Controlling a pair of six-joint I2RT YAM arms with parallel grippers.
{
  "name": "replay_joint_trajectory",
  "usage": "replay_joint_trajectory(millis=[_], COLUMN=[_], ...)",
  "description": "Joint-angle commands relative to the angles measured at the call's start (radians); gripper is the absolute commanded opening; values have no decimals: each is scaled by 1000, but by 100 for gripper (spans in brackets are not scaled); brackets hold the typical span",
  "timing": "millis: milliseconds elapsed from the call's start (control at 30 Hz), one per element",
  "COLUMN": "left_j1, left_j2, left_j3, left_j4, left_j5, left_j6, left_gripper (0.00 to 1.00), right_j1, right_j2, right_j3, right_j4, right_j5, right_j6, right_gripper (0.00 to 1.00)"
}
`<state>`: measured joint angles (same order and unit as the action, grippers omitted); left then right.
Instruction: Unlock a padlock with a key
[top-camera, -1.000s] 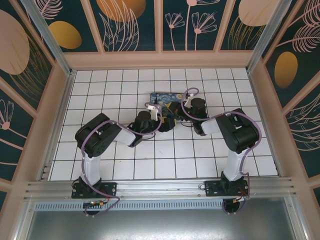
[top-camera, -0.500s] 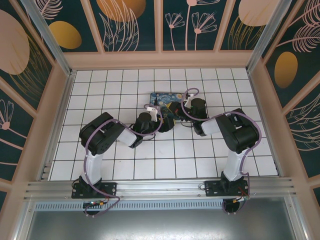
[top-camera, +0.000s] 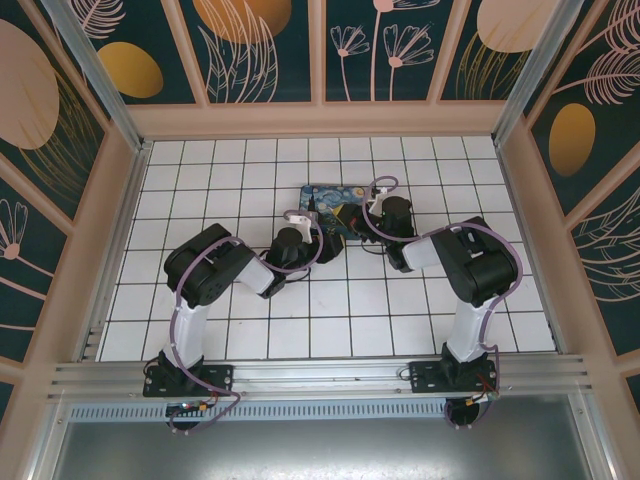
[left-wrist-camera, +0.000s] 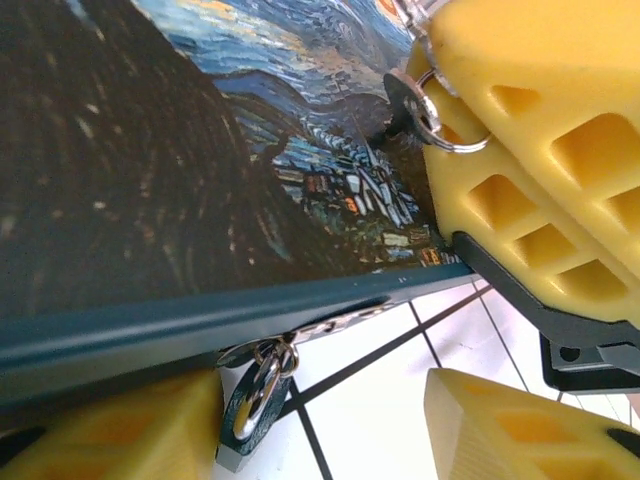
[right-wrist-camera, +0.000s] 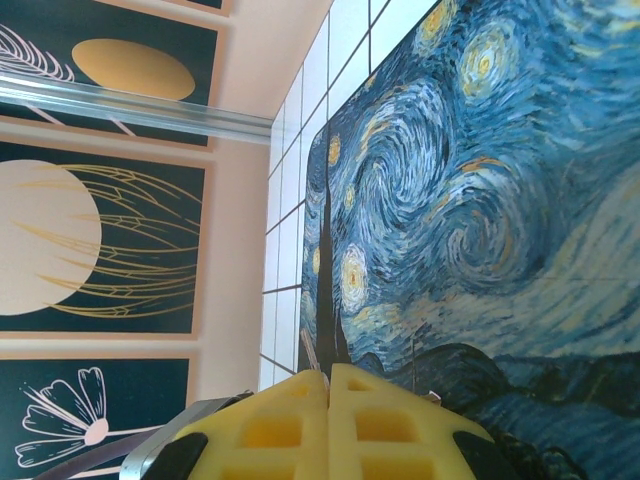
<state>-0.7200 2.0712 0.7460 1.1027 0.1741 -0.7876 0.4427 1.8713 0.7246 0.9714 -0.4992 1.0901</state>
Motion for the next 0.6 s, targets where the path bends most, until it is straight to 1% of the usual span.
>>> replay_joint_trajectory(millis=[0, 267, 567], left_j1=[1, 1, 6], left_j2=[19, 21, 29], left_j3=[10, 45, 80], left_j4=[1, -74, -145], left_j5=[-21, -51, -70], left_j6=[-6, 17, 26], left_gripper=[51, 38, 26], right_j1=[0, 0, -1], right_j2=[41, 46, 49], right_j3=[-17, -16, -17], right_j4=[-33, -30, -26], right_j5=[-13, -15, -13], right_j6=[13, 15, 18], right_gripper=[0, 0, 0])
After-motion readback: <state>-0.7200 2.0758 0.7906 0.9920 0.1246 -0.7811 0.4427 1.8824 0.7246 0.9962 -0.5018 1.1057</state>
